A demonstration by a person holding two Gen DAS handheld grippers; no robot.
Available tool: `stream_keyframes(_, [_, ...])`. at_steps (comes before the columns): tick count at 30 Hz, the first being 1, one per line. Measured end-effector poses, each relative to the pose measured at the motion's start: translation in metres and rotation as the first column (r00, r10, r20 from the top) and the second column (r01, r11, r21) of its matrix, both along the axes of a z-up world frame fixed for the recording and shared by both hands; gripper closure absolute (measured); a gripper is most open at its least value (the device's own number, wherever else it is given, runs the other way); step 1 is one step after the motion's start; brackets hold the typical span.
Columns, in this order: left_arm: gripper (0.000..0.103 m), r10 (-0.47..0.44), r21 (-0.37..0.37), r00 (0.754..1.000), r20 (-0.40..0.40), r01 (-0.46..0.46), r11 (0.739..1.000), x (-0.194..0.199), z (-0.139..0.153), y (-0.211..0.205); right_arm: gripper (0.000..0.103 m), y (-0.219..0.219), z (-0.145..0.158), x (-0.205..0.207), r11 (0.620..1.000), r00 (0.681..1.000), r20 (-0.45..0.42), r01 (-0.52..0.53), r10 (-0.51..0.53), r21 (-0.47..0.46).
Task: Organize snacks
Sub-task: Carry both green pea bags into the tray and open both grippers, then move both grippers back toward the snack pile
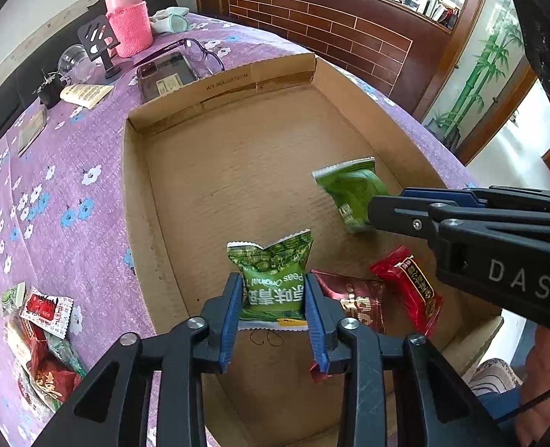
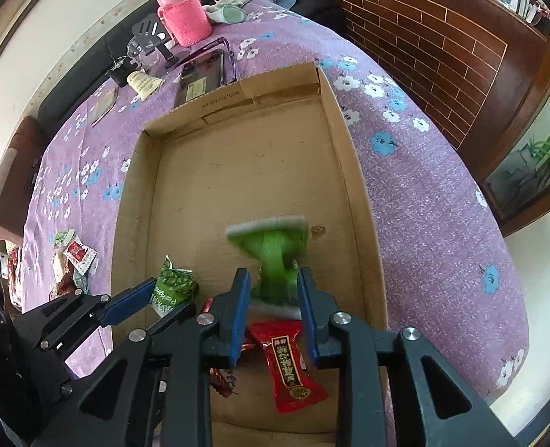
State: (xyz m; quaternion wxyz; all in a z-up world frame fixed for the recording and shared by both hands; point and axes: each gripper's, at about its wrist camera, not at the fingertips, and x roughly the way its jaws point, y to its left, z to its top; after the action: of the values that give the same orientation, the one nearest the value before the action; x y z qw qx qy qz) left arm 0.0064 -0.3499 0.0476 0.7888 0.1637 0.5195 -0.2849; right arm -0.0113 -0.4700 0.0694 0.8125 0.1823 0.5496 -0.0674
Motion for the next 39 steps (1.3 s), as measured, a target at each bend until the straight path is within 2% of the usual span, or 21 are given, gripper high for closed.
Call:
stream_keyframes(2, [0.058,0.002,-0.002,1.0,0.01,-0.002,1.0,-0.001,0.002,0.001,0.074,-0.001,0.002,-0.002,1.0,1.0,0.007,0.003,-0.003,-0.002])
stream_keyframes(13, [0.047,-0.007,-0.004,0.997,0.075,0.007,1.0,-0.01,0.017,0.007,0.069,0.002,0.018,-0.015,0.999,0.998,0.052,0.035,-0.033,-0.032])
stream_keyframes(15, [0.043,-0.01,-0.002,0.995,0.096,0.01,1.0,-0.012,0.021,0.008,0.065,0.004,0.019,-0.017,0.998,0.998,0.057,0.039,-0.037,-0.039])
stream_keyframes(20, [0.042,-0.016,0.001,0.99,0.142,0.016,1.0,-0.017,0.03,0.014,0.063,0.008,0.023,-0.02,0.998,0.997,0.065,0.047,-0.044,-0.048])
stream_keyframes(26, [0.042,-0.002,-0.009,0.987,0.16,0.004,1.0,-0.018,0.037,0.026,0.063,0.015,0.025,-0.022,0.997,0.997,0.067,0.049,-0.045,-0.054])
stream_keyframes(39, [0.042,0.114,-0.078,0.983,0.145,-0.103,0.992,-0.015,0.047,0.081,0.062,0.055,0.032,-0.025,0.995,0.997,0.068,-0.015,0.022,-0.103])
